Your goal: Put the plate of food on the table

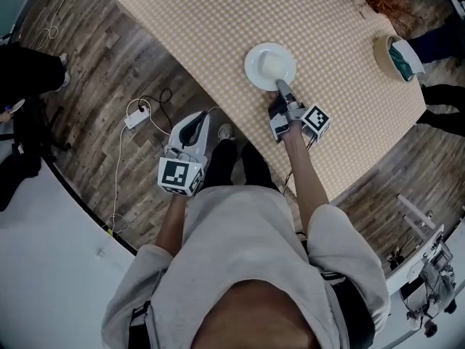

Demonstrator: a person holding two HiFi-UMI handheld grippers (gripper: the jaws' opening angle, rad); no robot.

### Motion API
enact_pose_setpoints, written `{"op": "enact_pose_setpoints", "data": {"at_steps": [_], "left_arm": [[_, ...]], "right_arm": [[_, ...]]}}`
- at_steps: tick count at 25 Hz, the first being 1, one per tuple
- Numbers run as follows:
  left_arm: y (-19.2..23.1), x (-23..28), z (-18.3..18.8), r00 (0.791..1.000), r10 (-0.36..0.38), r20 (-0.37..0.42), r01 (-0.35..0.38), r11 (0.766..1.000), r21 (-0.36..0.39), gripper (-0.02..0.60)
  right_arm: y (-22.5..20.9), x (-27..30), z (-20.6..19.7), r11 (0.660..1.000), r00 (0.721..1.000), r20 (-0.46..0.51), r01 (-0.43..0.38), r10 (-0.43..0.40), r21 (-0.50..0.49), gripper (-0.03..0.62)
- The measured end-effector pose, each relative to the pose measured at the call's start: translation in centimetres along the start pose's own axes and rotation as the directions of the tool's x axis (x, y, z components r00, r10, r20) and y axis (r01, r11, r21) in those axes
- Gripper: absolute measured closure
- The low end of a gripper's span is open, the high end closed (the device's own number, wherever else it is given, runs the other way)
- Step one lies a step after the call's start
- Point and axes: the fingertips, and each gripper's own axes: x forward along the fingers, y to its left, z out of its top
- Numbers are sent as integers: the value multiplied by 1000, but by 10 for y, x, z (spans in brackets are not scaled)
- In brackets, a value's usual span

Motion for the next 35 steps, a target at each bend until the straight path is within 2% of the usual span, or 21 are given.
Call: {"op": "enact_pose_setpoints", "data": {"at_steps": [9, 15, 19, 35], "left_arm": [[9, 3, -3, 1000, 16, -12, -16, 1000, -12, 574], [11, -8, -7, 1000, 27, -13, -27, 1000, -14, 574], [20, -4, -6, 999, 41, -19, -42, 999, -21, 574], [30, -16, -8, 997, 74, -12, -75, 997, -31, 574]], "right_arm": [[19, 67, 39, 1000, 1000, -1, -25, 25, -10, 578], [27, 94, 48, 1000, 1000, 2, -28, 28, -5, 577], [26, 120, 59, 999, 1000, 15, -25, 25, 31, 577], [22, 138, 63, 999, 999, 32, 35, -36, 27, 576]]}}
